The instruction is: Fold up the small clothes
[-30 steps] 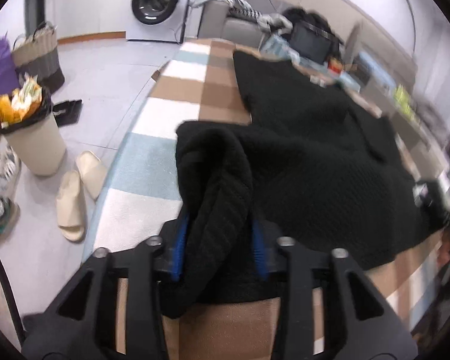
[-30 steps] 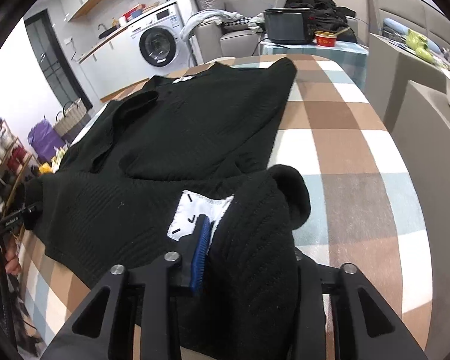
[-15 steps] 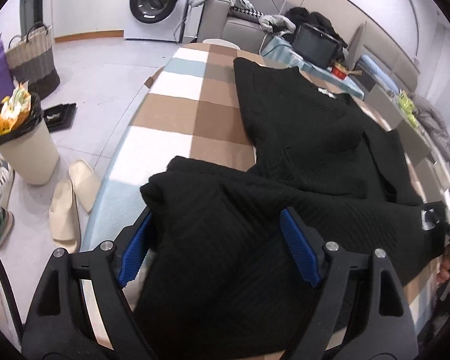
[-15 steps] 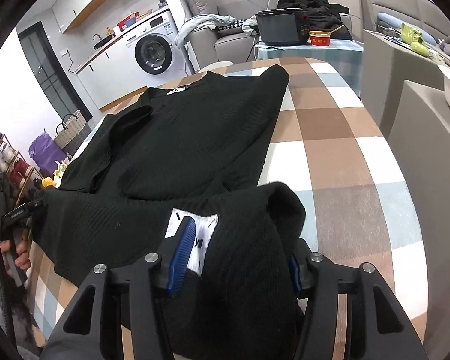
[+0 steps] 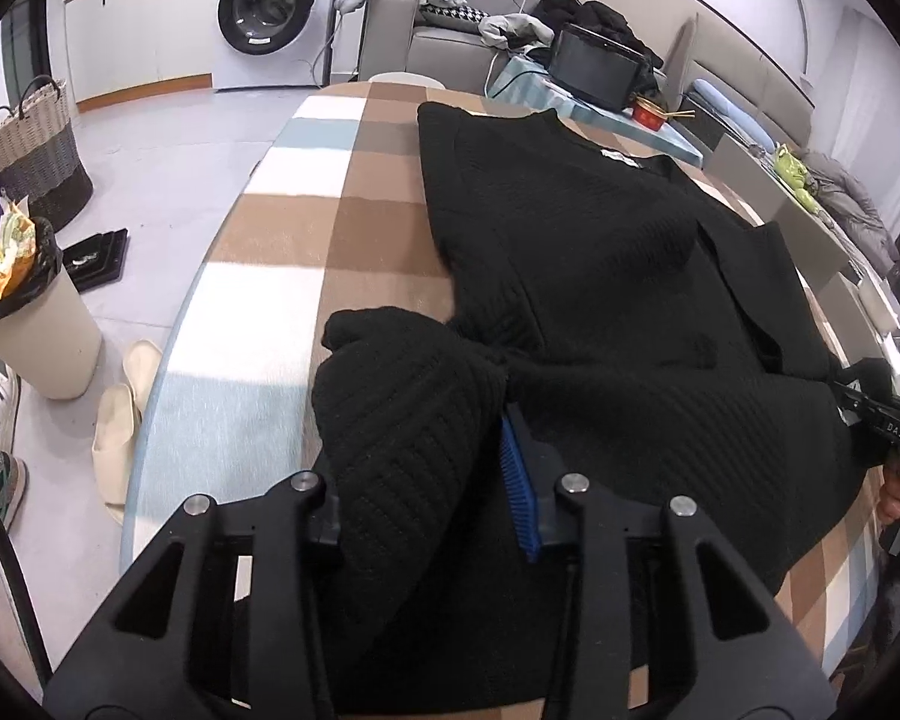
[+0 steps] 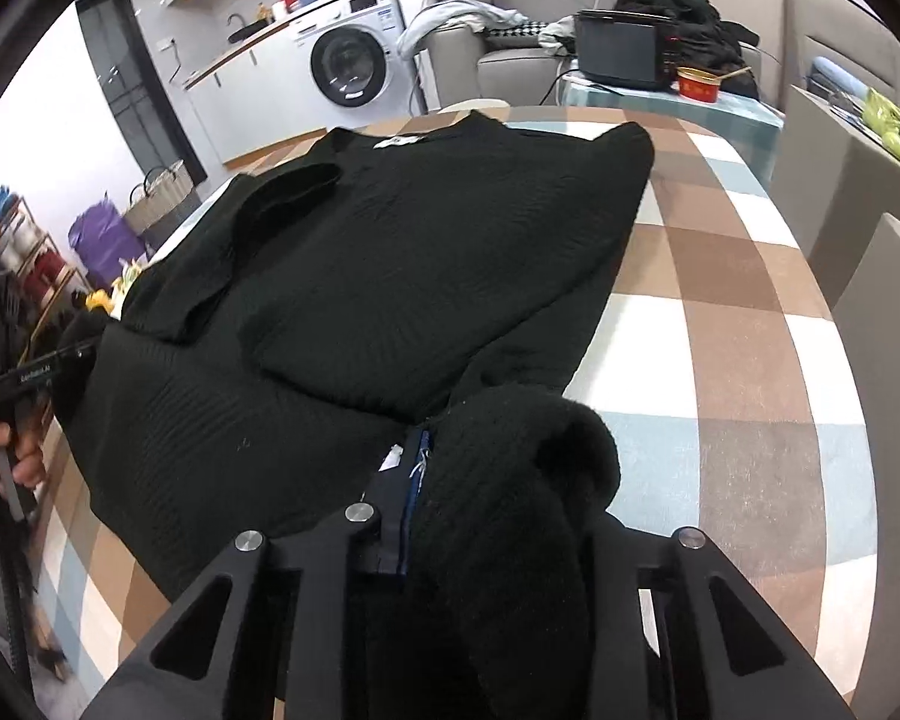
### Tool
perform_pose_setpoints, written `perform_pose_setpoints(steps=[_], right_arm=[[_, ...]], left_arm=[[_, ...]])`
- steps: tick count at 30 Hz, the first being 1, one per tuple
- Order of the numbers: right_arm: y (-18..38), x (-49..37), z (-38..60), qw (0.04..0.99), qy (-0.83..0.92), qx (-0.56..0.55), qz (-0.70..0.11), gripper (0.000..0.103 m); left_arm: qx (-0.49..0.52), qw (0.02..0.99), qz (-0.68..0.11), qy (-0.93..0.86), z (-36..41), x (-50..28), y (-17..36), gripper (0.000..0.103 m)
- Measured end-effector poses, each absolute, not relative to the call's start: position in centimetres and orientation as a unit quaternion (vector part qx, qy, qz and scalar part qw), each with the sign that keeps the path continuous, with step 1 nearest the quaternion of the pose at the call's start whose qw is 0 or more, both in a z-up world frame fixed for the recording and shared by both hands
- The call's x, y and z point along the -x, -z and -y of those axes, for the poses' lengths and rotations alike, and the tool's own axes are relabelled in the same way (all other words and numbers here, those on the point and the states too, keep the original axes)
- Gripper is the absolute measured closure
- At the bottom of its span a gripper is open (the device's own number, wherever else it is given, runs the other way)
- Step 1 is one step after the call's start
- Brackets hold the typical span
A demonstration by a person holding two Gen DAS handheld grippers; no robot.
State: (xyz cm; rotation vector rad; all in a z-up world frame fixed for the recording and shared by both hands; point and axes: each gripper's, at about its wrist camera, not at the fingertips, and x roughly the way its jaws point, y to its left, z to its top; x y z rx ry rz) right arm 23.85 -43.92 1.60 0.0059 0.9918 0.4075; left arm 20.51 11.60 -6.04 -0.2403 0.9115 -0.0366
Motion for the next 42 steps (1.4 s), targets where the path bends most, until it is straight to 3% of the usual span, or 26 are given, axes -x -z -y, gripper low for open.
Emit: perform_pose_setpoints(steps=[13,16,17,18,25,36,42], right_arm=[[-2.4,-18.9,45.8,0.845,-0.206,0.041,-0.492,0.077],[-2.5,-18.6,46.3,0.853,-0.191,0.03,-0.485,0.07],[-2.6,-18.7,46.4,0.856,-0.185,0.025,-0.483,0.066],[-2.7,-18.5,46.5,0.858,-0.181,0.023,-0.48,0.059],[-4.6,-16.3,48.4,0.872,-0.149,-0.03,-0.465,0.054],[-6.8,-8.4,53.3,0.884,-0.106,-0.14,-0.433,0.045],[-5.6,-7.0,54.5,0.881,-0.113,-0.176,-0.423,0.045]], left_arm=[[0.112,0.882,-0.456,0.031,-8.8,-11.4,5.8,0.068],[0.113,0.888,-0.446,0.018,-9.3,-9.7,5.2,0.054],[0.119,0.89,-0.44,0.011,-9.9,-9.2,5.0,0.042],[0.126,0.891,-0.437,0.005,-10.4,-8.8,4.9,0.039],[0.181,0.891,-0.417,-0.019,-13.5,-5.2,3.8,0.037],[0.158,0.882,-0.445,-0.009,-11.3,-3.0,5.7,0.037],[0.167,0.881,-0.443,-0.002,-11.0,-2.7,5.6,0.037]])
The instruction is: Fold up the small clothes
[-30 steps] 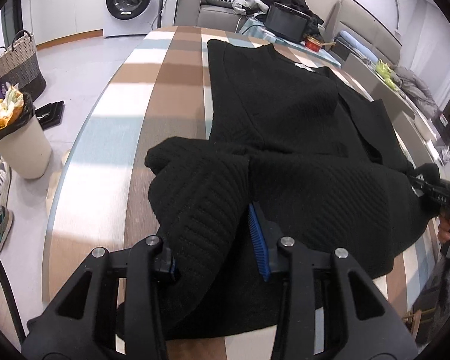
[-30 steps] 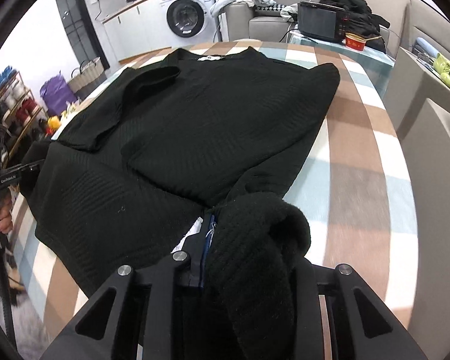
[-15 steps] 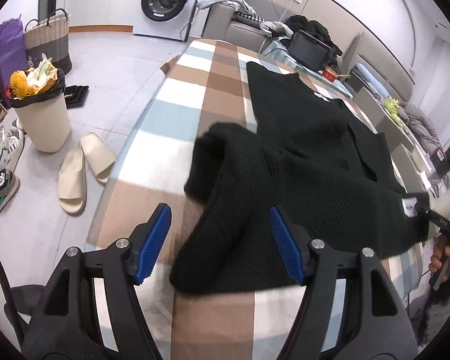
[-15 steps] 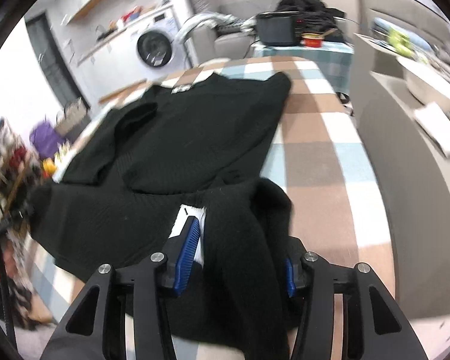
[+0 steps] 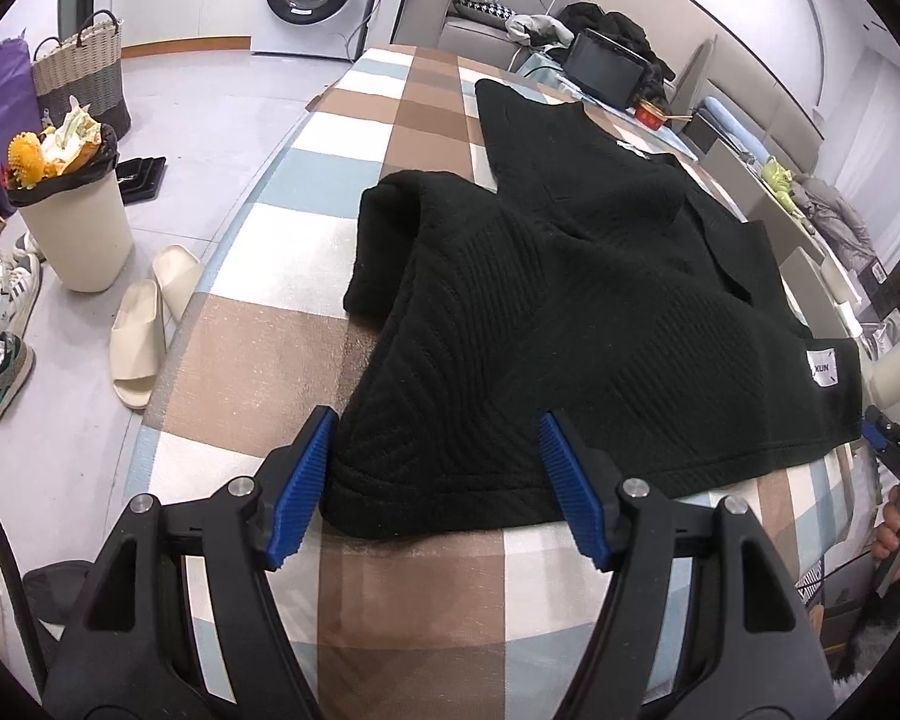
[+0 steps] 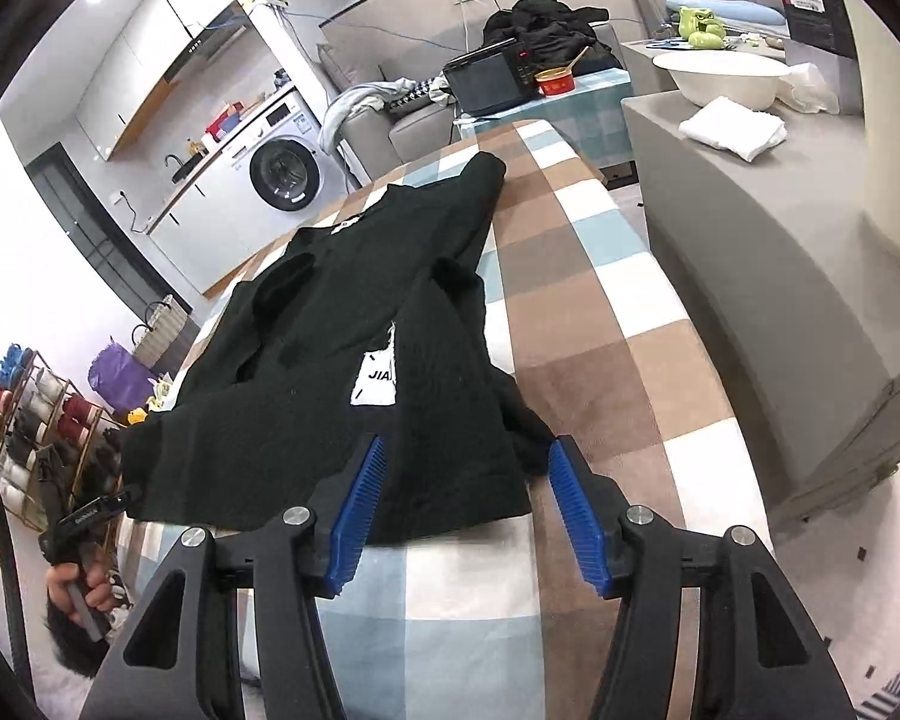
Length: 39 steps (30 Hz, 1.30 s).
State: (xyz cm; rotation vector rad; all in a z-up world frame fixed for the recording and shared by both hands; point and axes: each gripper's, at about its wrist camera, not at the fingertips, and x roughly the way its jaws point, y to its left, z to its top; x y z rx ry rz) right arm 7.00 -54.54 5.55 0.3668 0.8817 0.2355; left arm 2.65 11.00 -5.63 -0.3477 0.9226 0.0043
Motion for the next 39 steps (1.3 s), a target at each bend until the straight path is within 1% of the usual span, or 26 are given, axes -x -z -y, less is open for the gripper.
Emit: perform_pose_setpoints(steps=[2,4,6,7,9,10,14,16,20,22,23,24,25,26,27,29,32,35,36,39], right_arm=[[-5.1,-7.4,54.7,0.881,-0.114,-0.18,-0.423,0.045],[-4.7,-7.7,54.8,0.879,-0.12,-0.184,-0.422,0.045],[-4.4,-8.2,54.3,0.873,-0.123,-0.175,-0.438,0.048],[-4.5,-8.1,54.0,0.872,-0.127,-0.168,-0.441,0.048],[-5.2,-7.3,53.3,0.876,-0.149,-0.155,-0.432,0.051],[-5.6,-6.9,53.1,0.876,-0.159,-0.154,-0.428,0.051],[-6.4,-6.1,52.7,0.871,-0.212,-0.169,-0.41,0.051],[-6.1,-6.3,52.5,0.866,-0.224,-0.179,-0.409,0.051],[-4.6,-7.4,52.4,0.863,-0.198,-0.177,-0.431,0.051],[-3.9,-7.8,52.6,0.862,-0.192,-0.182,-0.432,0.062],[-3.7,-7.9,52.6,0.862,-0.188,-0.184,-0.433,0.073],[-3.5,-8.1,52.6,0.862,-0.183,-0.188,-0.434,0.077],[-3.3,-8.2,52.7,0.861,-0.179,-0.192,-0.434,0.08],[-3.3,-8.3,52.8,0.863,-0.175,-0.193,-0.432,0.089],[-3.4,-8.3,52.8,0.866,-0.171,-0.194,-0.428,0.094],[-3.8,-8.2,52.8,0.871,-0.165,-0.192,-0.421,0.095],[-4.7,-7.9,52.5,0.875,-0.161,-0.181,-0.418,0.095],[-5.4,-7.8,52.2,0.877,-0.167,-0.171,-0.416,0.095],[-5.5,-7.8,52.1,0.876,-0.17,-0.167,-0.419,0.095],[-5.3,-7.7,51.8,0.873,-0.173,-0.161,-0.427,0.095]], left_arm=[[0.164,0.882,-0.442,-0.003,-11.0,-2.6,5.6,0.037],[0.16,0.882,-0.443,-0.003,-10.9,-2.6,5.5,0.04],[0.153,0.883,-0.444,-0.008,-10.8,-2.3,5.3,0.052],[0.151,0.884,-0.443,-0.012,-10.8,-2.1,5.1,0.057],[0.16,0.885,-0.437,-0.013,-11.1,-1.5,4.7,0.072],[0.173,0.886,-0.431,-0.007,-11.4,-1.1,4.4,0.075],[0.202,0.883,-0.423,0.017,-11.7,-0.4,3.9,0.075],[0.192,0.884,-0.426,0.008,-11.4,-0.4,4.0,0.075],[0.185,0.881,-0.436,-0.011,-11.2,-0.8,4.6,0.075],[0.191,0.878,-0.439,-0.016,-11.3,-1.1,5.0,0.075],[0.191,0.879,-0.437,-0.018,-11.4,-1.1,5.0,0.076],[0.193,0.879,-0.436,-0.019,-11.5,-1.2,5.0,0.079],[0.193,0.879,-0.434,-0.019,-11.5,-1.2,5.0,0.084],[0.193,0.881,-0.432,-0.02,-11.5,-1.1,4.9,0.09],[0.194,0.882,-0.429,-0.019,-11.6,-1.0,4.7,0.092],[0.194,0.886,-0.422,-0.014,-11.5,-0.8,4.2,0.097],[0.181,0.89,-0.419,-0.014,-11.2,-0.7,3.3,0.097],[0.171,0.888,-0.426,-0.024,-11.1,-0.9,3.2,0.095],[0.169,0.886,-0.43,-0.025,-11.1,-0.8,3.2,0.092],[0.166,0.887,-0.43,-0.021,-10.8,-0.4,3.1,0.091]])
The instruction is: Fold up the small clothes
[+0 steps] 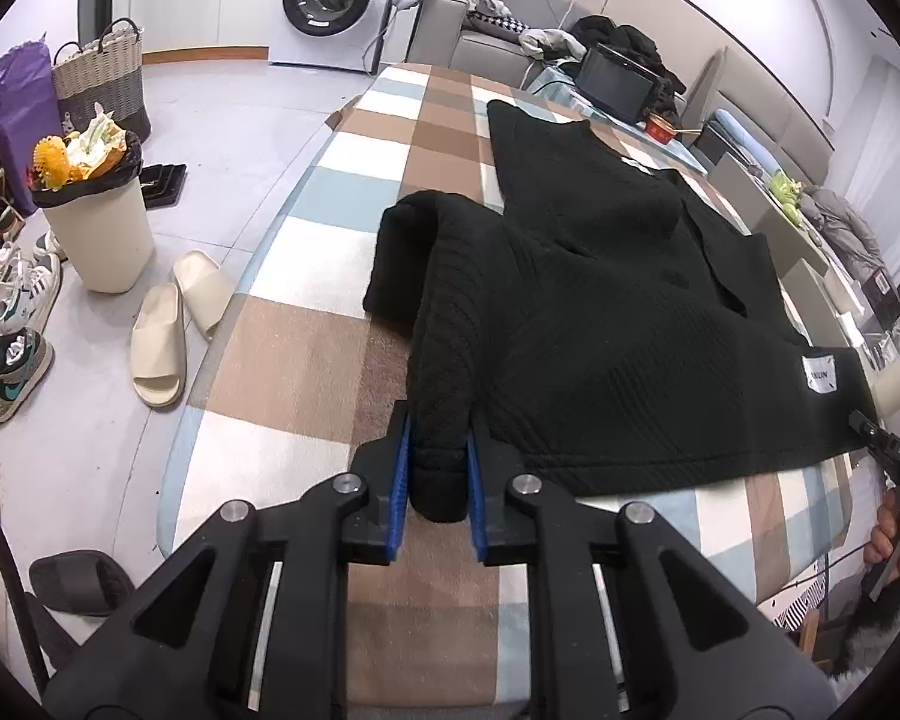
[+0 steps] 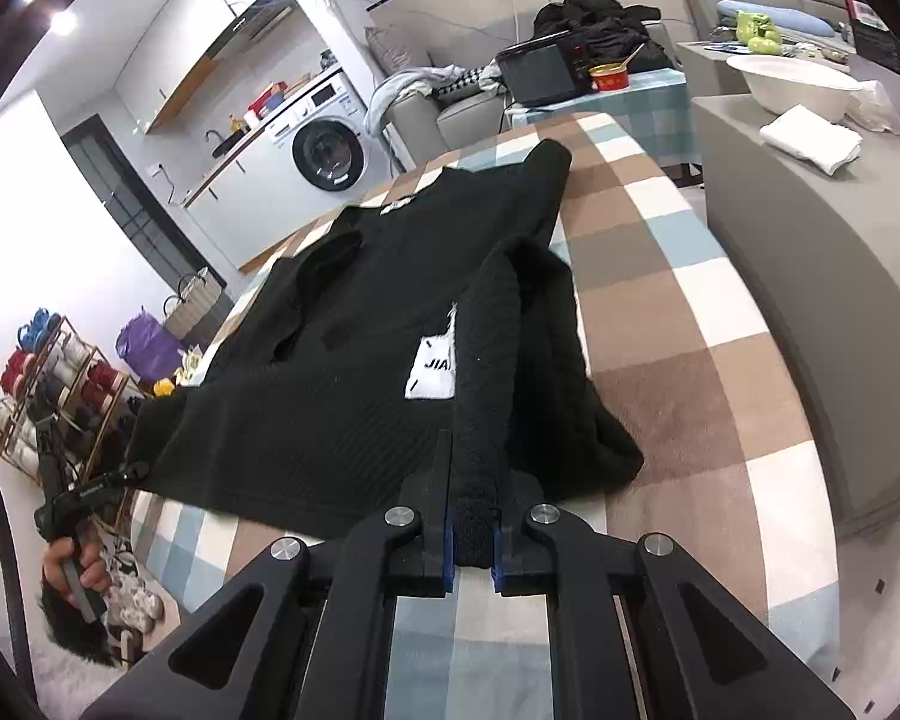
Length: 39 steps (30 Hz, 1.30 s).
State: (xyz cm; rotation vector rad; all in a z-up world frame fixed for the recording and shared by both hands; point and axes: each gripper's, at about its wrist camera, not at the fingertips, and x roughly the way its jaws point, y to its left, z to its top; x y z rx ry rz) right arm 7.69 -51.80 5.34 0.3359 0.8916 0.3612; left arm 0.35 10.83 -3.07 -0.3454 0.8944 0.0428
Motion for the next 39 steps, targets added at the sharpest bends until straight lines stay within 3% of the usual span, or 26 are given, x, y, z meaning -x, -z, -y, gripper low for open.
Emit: perform_pose_setpoints(steps=[7,10,12,16,17,19,20,21,23,24,26,39], right_arm=[[-4.9,-8.1,51.4,0.867,-0.174,-0.152,-0.441,0.094],[-4.9,-8.2,51.4,0.867,-0.173,-0.15,-0.443,0.093],[-4.8,-8.3,51.5,0.866,-0.173,-0.152,-0.444,0.092],[-4.3,-8.6,51.6,0.862,-0.174,-0.165,-0.447,0.089],[-4.1,-8.7,51.6,0.861,-0.172,-0.169,-0.448,0.084],[-3.8,-8.9,51.8,0.857,-0.172,-0.182,-0.45,0.076],[-3.7,-9.0,51.9,0.856,-0.173,-0.189,-0.449,0.076],[-3.6,-9.0,51.9,0.856,-0.172,-0.194,-0.447,0.076],[-3.6,-9.3,51.8,0.856,-0.172,-0.199,-0.444,0.079],[-3.7,-9.4,51.7,0.857,-0.174,-0.201,-0.441,0.089],[-4.2,-9.4,51.2,0.865,-0.17,-0.189,-0.432,0.095],[-11.5,-13.2,52.3,0.895,-0.136,-0.259,-0.337,0.097]], left_arm=[[0.16,0.896,-0.414,0.008,-9.3,0.9,1.6,0.09],[0.152,0.902,-0.402,0.034,-8.3,1.5,0.8,0.078],[0.148,0.905,-0.397,0.036,-8.1,1.5,0.7,0.059],[0.162,0.899,-0.406,0.015,-9.0,0.7,1.8,0.058],[0.171,0.897,-0.407,0.007,-9.4,0.3,2.2,0.058],[0.191,0.894,-0.405,0.0,-10.3,-0.1,2.8,0.066],[0.204,0.894,-0.4,0.0,-10.7,-0.3,3.0,0.087],[0.209,0.892,-0.4,0.003,-11.0,-0.5,3.2,0.094],[0.221,0.893,-0.392,0.004,-11.5,-0.8,3.2,0.096],[0.224,0.894,-0.388,0.006,-11.7,-0.9,3.1,0.096],[0.226,0.898,-0.378,0.01,-12.0,-1.0,2.5,0.097],[0.212,0.928,-0.304,0.023,-14.4,-7.2,-4.9,0.098]])
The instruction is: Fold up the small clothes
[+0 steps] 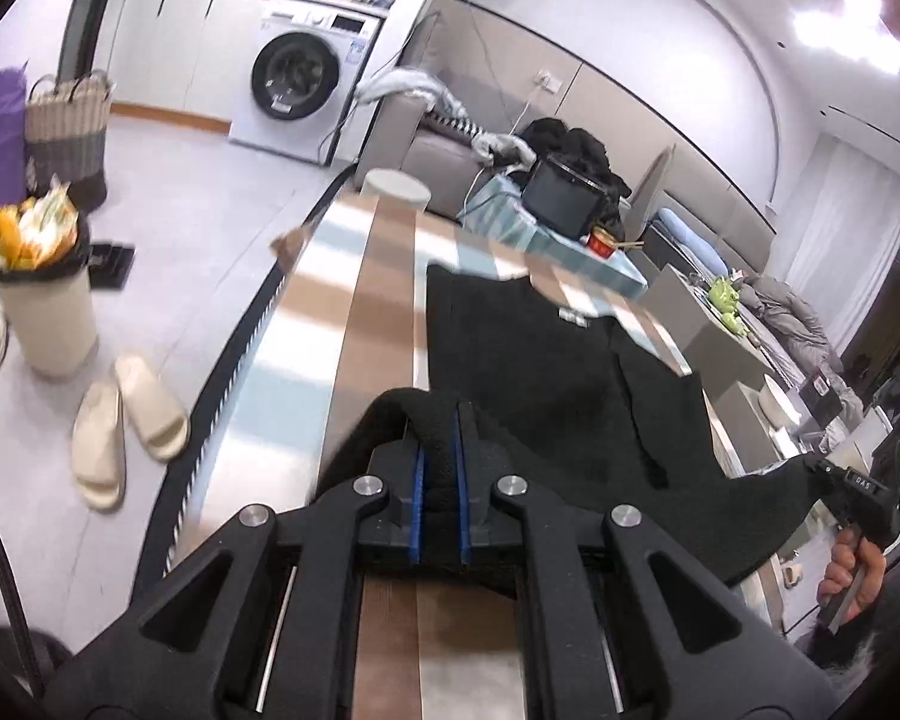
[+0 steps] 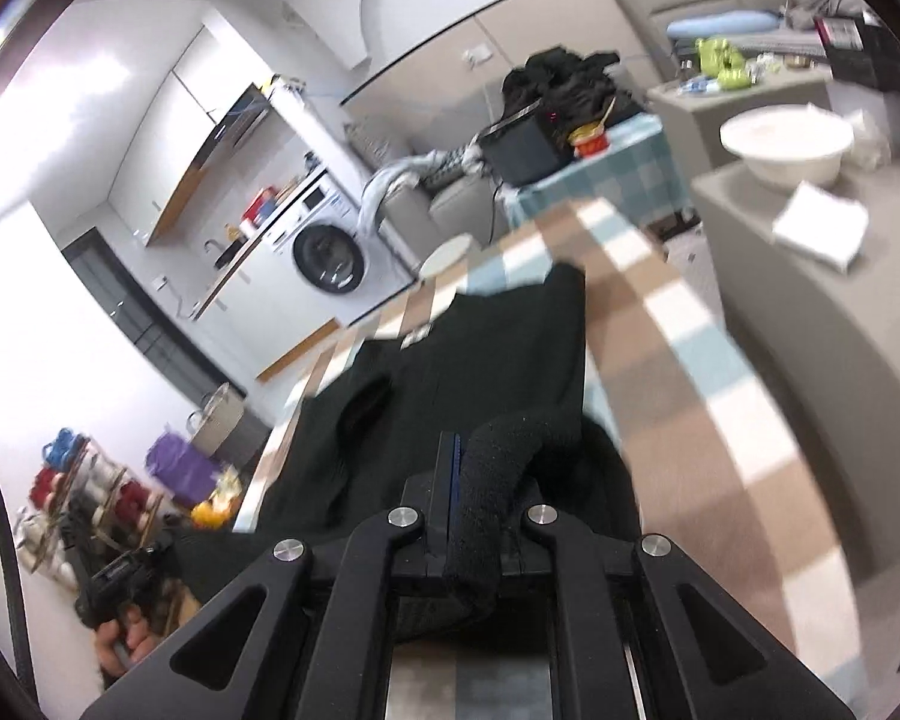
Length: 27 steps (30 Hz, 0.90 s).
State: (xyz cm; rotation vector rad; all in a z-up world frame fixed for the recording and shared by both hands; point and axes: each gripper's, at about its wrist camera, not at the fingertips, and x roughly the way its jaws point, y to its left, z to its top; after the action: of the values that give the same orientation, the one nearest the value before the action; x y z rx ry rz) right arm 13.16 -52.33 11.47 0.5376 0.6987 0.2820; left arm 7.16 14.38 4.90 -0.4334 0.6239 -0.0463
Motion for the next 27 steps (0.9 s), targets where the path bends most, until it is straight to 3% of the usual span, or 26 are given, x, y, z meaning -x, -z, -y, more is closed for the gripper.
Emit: perform_pose_setpoints(steps=[12,13,15,16,18,20,27], right_arm=[[-12.2,-28.0,53.2,0.893,-0.072,-0.304,-0.323,0.094],[-11.9,-29.2,53.5,0.891,-0.068,-0.309,-0.325,0.09],[-11.1,-31.7,53.6,0.889,-0.027,-0.295,-0.35,0.069],[-10.7,-32.2,53.8,0.886,-0.014,-0.297,-0.355,0.066],[-9.8,-32.4,53.9,0.883,-0.02,-0.289,-0.37,0.063],[-9.4,-31.5,53.8,0.886,-0.021,-0.266,-0.379,0.06],[-6.2,-26.1,53.0,0.867,-0.04,-0.198,-0.455,0.046]], left_arm=[[0.214,0.932,-0.293,0.027,-15.1,-25.4,-7.1,0.097],[0.221,0.927,-0.304,0.014,-15.2,-26.9,-6.6,0.094],[0.235,0.912,-0.337,-0.007,-15.6,-29.5,-5.1,0.079],[0.238,0.907,-0.347,-0.018,-15.8,-30.1,-4.5,0.074],[0.241,0.904,-0.353,-0.025,-16.2,-30.1,-3.4,0.043],[0.232,0.906,-0.353,-0.032,-16.3,-29.2,-2.6,0.032],[0.179,0.892,-0.415,-0.018,-14.9,-24.8,2.0,0.03]])
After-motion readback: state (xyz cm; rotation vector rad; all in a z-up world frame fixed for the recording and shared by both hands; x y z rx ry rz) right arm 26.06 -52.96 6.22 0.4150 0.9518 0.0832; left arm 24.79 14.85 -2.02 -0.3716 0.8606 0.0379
